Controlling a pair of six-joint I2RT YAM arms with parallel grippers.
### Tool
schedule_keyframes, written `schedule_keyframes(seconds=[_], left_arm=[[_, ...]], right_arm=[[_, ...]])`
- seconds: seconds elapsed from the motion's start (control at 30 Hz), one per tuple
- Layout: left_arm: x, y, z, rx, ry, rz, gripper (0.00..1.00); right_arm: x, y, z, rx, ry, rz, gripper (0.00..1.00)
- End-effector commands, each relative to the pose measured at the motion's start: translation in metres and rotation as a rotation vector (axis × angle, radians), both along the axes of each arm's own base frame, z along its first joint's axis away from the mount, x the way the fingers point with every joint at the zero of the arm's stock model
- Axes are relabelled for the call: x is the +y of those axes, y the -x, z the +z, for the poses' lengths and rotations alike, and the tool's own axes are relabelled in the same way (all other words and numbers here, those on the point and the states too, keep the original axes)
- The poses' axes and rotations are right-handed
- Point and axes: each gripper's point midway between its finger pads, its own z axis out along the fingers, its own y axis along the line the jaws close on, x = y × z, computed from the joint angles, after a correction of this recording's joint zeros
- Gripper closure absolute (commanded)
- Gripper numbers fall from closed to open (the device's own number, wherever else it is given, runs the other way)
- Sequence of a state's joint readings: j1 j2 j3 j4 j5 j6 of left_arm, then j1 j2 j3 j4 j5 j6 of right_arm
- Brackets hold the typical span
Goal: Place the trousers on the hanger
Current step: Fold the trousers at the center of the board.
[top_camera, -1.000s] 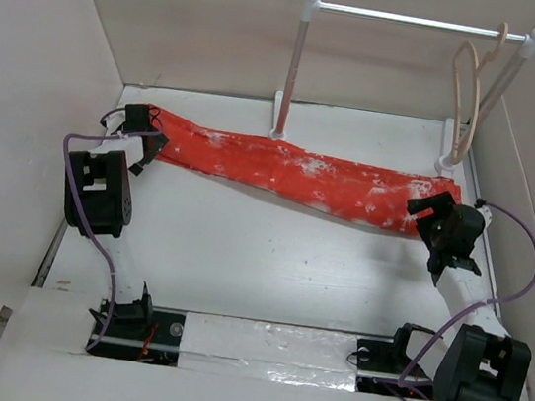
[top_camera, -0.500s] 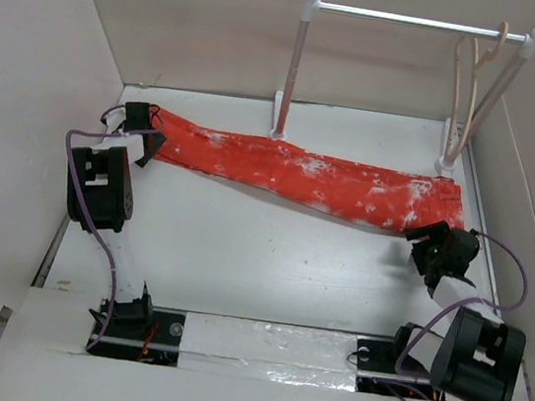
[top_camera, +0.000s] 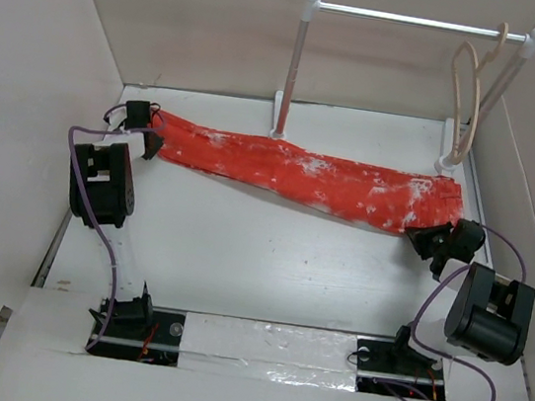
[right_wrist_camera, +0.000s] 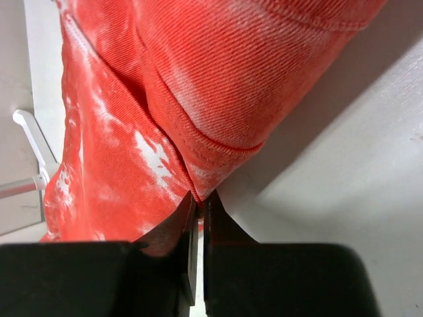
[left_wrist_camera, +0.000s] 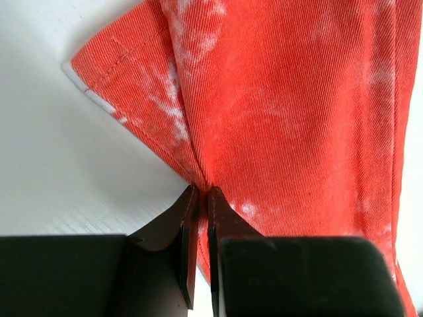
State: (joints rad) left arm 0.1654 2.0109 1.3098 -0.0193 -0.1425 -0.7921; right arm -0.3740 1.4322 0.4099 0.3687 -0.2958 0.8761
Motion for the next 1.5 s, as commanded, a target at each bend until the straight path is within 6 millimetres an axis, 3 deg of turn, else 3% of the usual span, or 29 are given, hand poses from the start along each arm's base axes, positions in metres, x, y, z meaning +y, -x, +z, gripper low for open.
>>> schedule_keyframes(seconds=[0.0,0.13,0.2,0.23,0.27,0.3,0.33,0.4,0.5,0.53,0.57,0.63,0.67,0.7,0.73,0.77,0.8,0.87,0.97,1.0,1.07,1.1,1.13,1.23,1.27,1.33,1.37,1.43,1.47], left_arm=[[-0.002,-0.004,0.017,-0.024,0.009,-0.010,1.00],[0.016,0.020,0.029,0.044,-0.095,0.037,1.00],[0.022,0.033,0.038,0.055,-0.110,0.046,1.00],[0.025,0.048,0.031,0.094,-0.112,0.057,1.00],[0.026,0.054,0.041,0.081,-0.122,0.065,1.00],[0.034,0.064,0.043,0.092,-0.145,0.097,1.00],[0.035,0.081,0.035,0.135,-0.153,0.108,1.00],[0.038,0.096,0.047,0.132,-0.177,0.141,1.00],[0.036,0.128,0.048,0.177,-0.162,0.172,1.00],[0.034,0.143,0.040,0.205,-0.162,0.176,1.00],[0.035,0.150,0.052,0.173,-0.176,0.188,1.00],[0.039,0.172,0.050,0.190,-0.203,0.233,1.00],[0.040,0.175,0.064,0.148,-0.211,0.248,1.00],[0.039,0.179,0.068,0.137,-0.213,0.253,1.00],[0.036,0.177,0.072,0.108,-0.202,0.237,0.96],[0.033,0.175,0.084,0.072,-0.205,0.207,0.77],[0.031,0.174,0.090,0.057,-0.198,0.196,0.68],[0.025,0.167,0.107,-0.003,-0.184,0.154,0.53],[0.014,0.157,0.137,-0.124,-0.175,0.076,0.52],[0.003,0.151,0.145,-0.165,-0.189,-0.005,0.51],[-0.044,0.135,0.172,-0.313,-0.128,-0.173,0.52],[-0.045,0.137,0.174,-0.321,-0.130,-0.173,0.53],[-0.073,0.132,0.182,-0.375,-0.092,-0.265,0.55],[-0.122,0.128,0.203,-0.463,-0.062,-0.388,0.65],[-0.157,0.131,0.204,-0.474,-0.035,-0.479,0.73],[-0.197,0.132,0.207,-0.513,-0.001,-0.580,0.79],[-0.233,0.142,0.196,-0.494,0.033,-0.671,0.86],[-0.262,0.149,0.189,-0.499,0.041,-0.737,0.93],[-0.275,0.155,0.173,-0.474,0.040,-0.770,0.96]], right_arm=[[-0.009,-0.004,0.017,-0.070,0.046,-0.019,1.00],[-0.006,0.010,0.026,-0.080,0.074,-0.021,1.00],[-0.008,0.015,0.043,-0.122,0.103,-0.029,1.00],[-0.005,0.022,0.041,-0.105,0.099,-0.026,1.00],[-0.003,0.027,0.044,-0.106,0.103,-0.023,1.00],[-0.003,0.030,0.059,-0.152,0.130,-0.021,1.00],[0.000,0.037,0.058,-0.135,0.126,-0.019,1.00],[0.004,0.046,0.074,-0.183,0.149,-0.015,0.98],[0.013,0.060,0.074,-0.184,0.132,-0.004,0.95],[0.016,0.067,0.077,-0.189,0.129,-0.002,0.95],[0.018,0.071,0.077,-0.189,0.129,-0.003,0.95],[0.019,0.079,0.072,-0.167,0.136,-0.004,0.90],[0.020,0.082,0.075,-0.180,0.149,-0.002,0.84],[0.016,0.084,0.075,-0.174,0.164,-0.010,0.64],[0.014,0.087,0.074,-0.160,0.167,-0.022,0.50],[0.012,0.087,0.076,-0.160,0.179,-0.026,0.36],[0.000,0.089,0.076,-0.141,0.206,-0.072,0.19],[-0.013,0.091,0.077,-0.101,0.228,-0.117,0.08],[-0.039,0.090,0.075,-0.087,0.251,-0.192,0.01],[-0.045,0.089,0.065,-0.052,0.229,-0.203,0.01],[-0.062,0.085,0.057,-0.015,0.215,-0.234,0.01],[-0.066,0.085,0.060,-0.021,0.219,-0.250,0.01],[-0.070,0.079,0.052,-0.001,0.202,-0.249,0.01],[-0.077,0.067,0.040,0.018,0.131,-0.259,0.03],[-0.078,0.062,0.040,0.010,0.117,-0.254,0.04],[-0.080,0.049,0.043,-0.025,0.084,-0.243,0.09],[-0.079,0.046,0.038,-0.015,0.063,-0.240,0.11],[-0.085,0.040,0.043,-0.049,0.075,-0.251,0.17],[-0.086,0.039,0.044,-0.063,0.085,-0.256,0.21]])
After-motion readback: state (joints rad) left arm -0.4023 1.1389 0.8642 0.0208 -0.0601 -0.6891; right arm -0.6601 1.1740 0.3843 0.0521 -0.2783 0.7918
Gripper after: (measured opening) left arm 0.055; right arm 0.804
